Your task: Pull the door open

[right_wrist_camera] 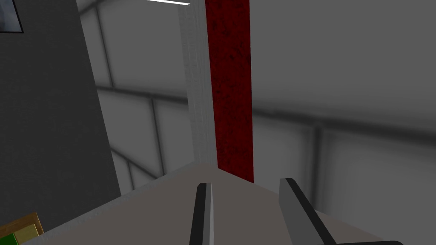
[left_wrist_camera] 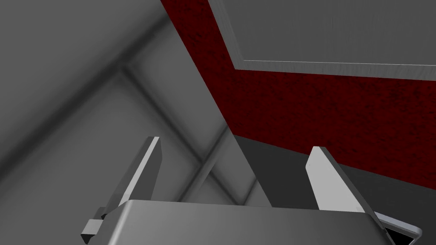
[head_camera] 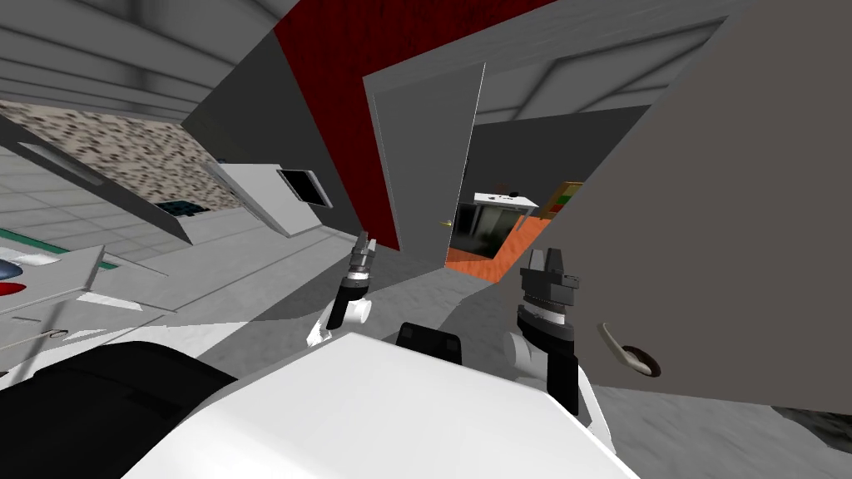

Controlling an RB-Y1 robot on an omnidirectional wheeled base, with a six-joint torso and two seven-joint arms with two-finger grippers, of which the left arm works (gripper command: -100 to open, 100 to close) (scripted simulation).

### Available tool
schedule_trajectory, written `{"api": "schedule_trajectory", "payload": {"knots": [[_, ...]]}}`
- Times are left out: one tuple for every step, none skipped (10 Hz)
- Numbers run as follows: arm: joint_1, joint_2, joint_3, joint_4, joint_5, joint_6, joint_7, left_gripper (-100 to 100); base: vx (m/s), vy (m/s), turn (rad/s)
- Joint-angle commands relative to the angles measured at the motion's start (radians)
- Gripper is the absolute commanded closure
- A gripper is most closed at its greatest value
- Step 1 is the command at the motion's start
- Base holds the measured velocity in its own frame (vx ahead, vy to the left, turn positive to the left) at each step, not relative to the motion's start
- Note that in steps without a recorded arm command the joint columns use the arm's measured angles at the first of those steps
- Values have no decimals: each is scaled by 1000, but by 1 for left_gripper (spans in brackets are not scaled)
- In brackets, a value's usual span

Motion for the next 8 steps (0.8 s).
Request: {"api": "schedule_trajectory", "payload": {"knots": [[-10,5,-1,34,2,-8,8,-100,99,-45,-55],[-16,9,-1,56,4,-13,13,-100,111,-48,-52],[-22,13,-1,78,6,-18,18,-100,101,-46,-62],[-28,16,-2,100,7,-23,23,-100,90,-35,-68],[-34,20,-2,124,9,-28,29,-100,93,-24,-61],[-41,24,-2,148,11,-34,34,-100,100,-43,-58],[-48,28,-2,172,13,-40,40,-100,114,-49,-61],[-54,31,-3,196,14,-45,45,-100,118,-38,-64]]}}
